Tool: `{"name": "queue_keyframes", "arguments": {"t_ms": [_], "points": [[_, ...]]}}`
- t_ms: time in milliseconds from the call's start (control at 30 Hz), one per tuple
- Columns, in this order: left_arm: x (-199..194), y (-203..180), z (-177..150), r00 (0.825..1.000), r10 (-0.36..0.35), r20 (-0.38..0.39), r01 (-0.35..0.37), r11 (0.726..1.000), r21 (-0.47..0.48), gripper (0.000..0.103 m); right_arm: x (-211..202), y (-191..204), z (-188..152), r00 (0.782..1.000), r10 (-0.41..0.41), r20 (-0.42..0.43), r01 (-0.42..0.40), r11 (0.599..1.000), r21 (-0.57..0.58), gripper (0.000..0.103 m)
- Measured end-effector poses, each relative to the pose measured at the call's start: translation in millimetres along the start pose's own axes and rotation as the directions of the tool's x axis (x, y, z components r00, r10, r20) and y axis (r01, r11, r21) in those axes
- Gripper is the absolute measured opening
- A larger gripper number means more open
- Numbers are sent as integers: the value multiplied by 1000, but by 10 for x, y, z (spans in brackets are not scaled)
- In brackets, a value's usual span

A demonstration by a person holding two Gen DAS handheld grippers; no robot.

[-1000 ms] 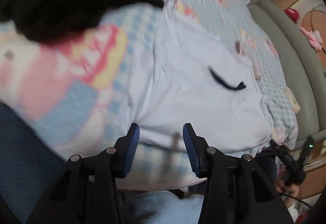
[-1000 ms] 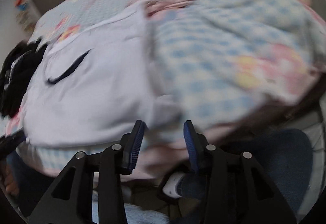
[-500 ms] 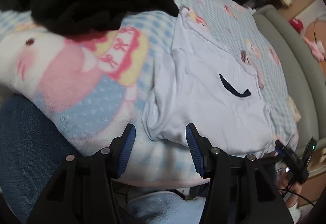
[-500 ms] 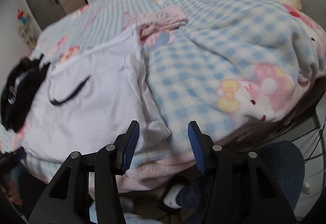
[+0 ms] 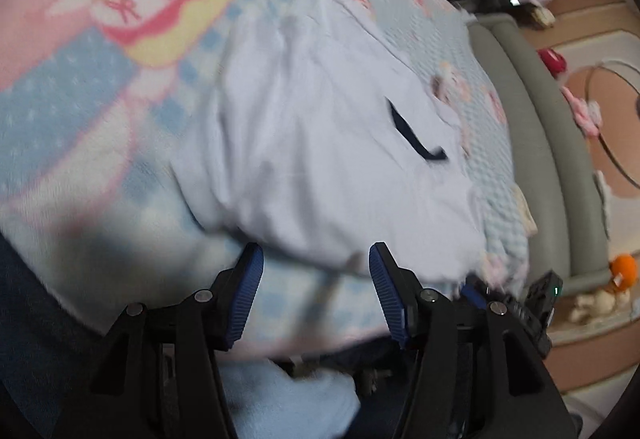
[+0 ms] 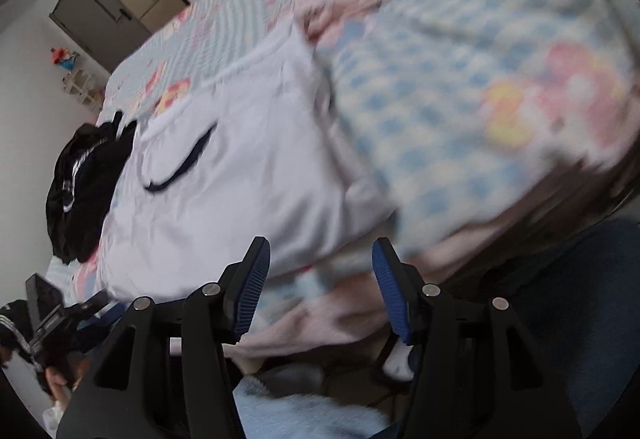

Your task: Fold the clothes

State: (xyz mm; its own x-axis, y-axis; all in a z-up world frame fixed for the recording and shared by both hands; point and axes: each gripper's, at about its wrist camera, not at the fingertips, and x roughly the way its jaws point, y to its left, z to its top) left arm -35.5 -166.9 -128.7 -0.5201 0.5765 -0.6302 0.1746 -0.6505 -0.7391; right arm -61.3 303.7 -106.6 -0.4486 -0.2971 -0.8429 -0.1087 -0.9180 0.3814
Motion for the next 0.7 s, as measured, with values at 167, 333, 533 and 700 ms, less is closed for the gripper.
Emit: {"name": "queue_keyframes", "arguments": {"t_ms": [167, 333, 533, 700], "points": [[15, 112, 63, 997, -43, 71, 47, 998, -52, 55, 137, 34, -2, 999, 45, 22, -46, 998, 50, 57], [36, -62, 118, 992, -80, 99, 76, 996, 45, 42, 57, 45, 56, 988, 102, 115, -110, 991, 71, 48], [275, 22, 160, 999, 39, 28, -40, 999, 35, 28, 353, 70, 160, 996, 88, 25, -89, 993, 80, 55], [-120, -259, 21, 997, 50, 66, -59, 987, 150, 15, -7, 259, 94, 993, 58, 98, -53, 997, -49, 9]]}}
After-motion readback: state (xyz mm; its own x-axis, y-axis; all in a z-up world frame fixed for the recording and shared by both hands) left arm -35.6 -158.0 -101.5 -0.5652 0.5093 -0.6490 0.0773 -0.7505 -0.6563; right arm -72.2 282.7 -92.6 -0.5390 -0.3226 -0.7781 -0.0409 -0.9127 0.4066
